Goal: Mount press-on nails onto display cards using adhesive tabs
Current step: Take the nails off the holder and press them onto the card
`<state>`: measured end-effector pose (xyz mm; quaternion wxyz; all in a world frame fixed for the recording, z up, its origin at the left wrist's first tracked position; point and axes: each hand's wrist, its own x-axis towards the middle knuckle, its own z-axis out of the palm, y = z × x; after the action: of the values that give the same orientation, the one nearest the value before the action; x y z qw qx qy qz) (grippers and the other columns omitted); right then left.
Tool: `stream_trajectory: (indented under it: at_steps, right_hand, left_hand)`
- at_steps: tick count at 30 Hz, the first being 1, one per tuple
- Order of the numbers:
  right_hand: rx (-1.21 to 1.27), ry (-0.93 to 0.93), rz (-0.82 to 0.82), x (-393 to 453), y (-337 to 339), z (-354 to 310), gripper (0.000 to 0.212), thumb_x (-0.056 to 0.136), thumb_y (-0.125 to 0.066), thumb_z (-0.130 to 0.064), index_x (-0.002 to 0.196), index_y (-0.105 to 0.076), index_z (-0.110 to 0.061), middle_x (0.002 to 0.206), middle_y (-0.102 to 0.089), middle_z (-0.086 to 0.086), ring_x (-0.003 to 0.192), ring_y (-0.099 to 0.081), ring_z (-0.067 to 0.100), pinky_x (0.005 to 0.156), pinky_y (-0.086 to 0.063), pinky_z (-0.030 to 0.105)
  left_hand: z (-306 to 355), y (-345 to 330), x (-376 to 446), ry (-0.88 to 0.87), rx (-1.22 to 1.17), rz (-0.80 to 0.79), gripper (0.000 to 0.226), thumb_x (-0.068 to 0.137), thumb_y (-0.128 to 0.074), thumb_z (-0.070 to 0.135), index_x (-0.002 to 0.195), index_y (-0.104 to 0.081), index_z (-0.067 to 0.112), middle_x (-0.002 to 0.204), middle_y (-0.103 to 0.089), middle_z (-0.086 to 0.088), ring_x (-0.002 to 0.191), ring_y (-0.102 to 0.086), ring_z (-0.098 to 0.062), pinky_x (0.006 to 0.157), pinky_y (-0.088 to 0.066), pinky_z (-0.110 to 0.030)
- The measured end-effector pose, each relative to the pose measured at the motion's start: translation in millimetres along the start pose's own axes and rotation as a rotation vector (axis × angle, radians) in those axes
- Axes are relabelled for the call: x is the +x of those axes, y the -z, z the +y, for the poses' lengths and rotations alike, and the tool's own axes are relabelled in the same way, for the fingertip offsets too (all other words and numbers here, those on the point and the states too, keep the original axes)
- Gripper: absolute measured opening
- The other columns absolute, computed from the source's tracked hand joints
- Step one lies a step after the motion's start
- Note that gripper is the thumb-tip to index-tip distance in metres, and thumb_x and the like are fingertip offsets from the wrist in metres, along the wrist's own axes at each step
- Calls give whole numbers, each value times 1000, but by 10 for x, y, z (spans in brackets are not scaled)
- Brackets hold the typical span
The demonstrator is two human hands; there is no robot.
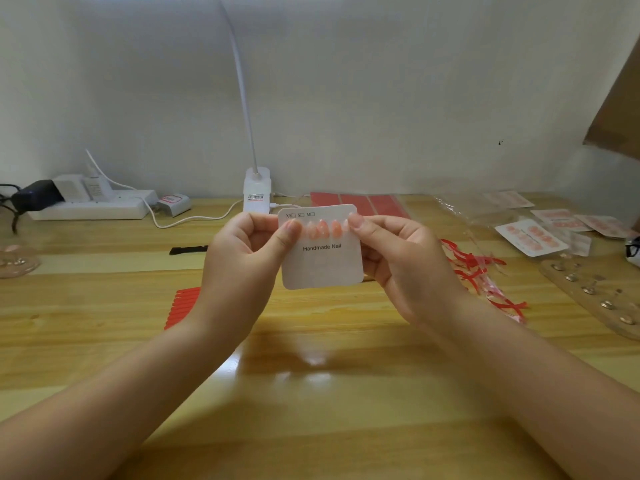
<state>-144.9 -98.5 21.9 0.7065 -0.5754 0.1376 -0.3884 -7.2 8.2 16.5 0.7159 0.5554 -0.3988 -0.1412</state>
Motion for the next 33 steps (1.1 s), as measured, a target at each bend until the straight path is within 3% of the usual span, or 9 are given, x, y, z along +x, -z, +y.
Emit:
stream_trajectory:
  at_steps: [6,10,15,19,22,25,27,30,33]
  right_hand:
    - [-210,3,104,19,32,81,8,91,-63,-8,94,-66,-1,93,-71,19,87,-69,30,78,-56,44]
    - [-216,-32,114,17,63,127,12,90,-64,-8,97,-65,1,99,-71,22,95,-69,36,84,-56,48]
    - [-169,-82,97,22,106,165,14,90,-65,-9,97,-68,2,93,-73,18,86,-71,28,72,-58,37]
    - [-188,-180,49,16,135,199,11,87,-68,-13,88,-70,-2,87,-75,13,81,-73,25,63,-58,28]
    - [-317,-244,-12,-7,143,226,13,85,-71,-19,86,-72,-6,85,-76,6,80,-74,20,61,-58,25]
    - [-508,-237,-29,-25,141,255,12,85,-73,-23,83,-74,-11,79,-76,1,70,-73,15,55,-58,25]
    - [-676,-205,-38,-29,145,278,16,86,-71,-29,81,-75,-15,74,-75,0,62,-70,13,49,-53,23]
    - [-934,-130,-38,-28,168,321,21,88,-69,-35,76,-75,-19,68,-72,-3,58,-64,7,53,-47,22]
    - [-1114,-46,-62,-30,190,343,25,88,-67,-40,77,-76,-19,70,-70,-7,63,-57,3,60,-43,22]
  left_hand:
    - [-50,-20,-35,-42,78,-35,9,84,-70,19,79,-62,17,68,-70,13,61,-63,3,53,-43,-8]
    - [-117,13,-6,1,105,-45,13,81,-71,25,84,-64,15,77,-73,4,69,-66,-5,60,-48,-14]
    - [-186,118,112,141,44,15,46,60,-78,43,100,-66,23,89,-74,7,78,-67,-1,62,-49,-13]
    - [-278,270,265,367,-87,79,48,50,-83,44,92,-71,24,83,-73,9,73,-64,-5,71,-49,-28]
    - [-312,290,281,410,-126,78,54,42,-82,49,88,-73,23,88,-75,5,66,-65,-4,70,-48,-29]
    - [-312,273,281,433,-89,79,41,57,-72,62,70,-74,23,86,-76,0,68,-68,-11,66,-49,-30]
    - [-345,269,302,454,-49,85,57,79,-51,70,67,-74,19,85,-76,-4,65,-69,-14,63,-49,-30]
    - [-386,253,281,426,-3,38,35,90,-58,50,92,-70,17,89,-76,-3,62,-65,-9,60,-49,-26]
    - [-423,239,232,329,150,-28,15,85,-70,32,88,-70,18,84,-75,2,60,-62,-1,61,-47,-23]
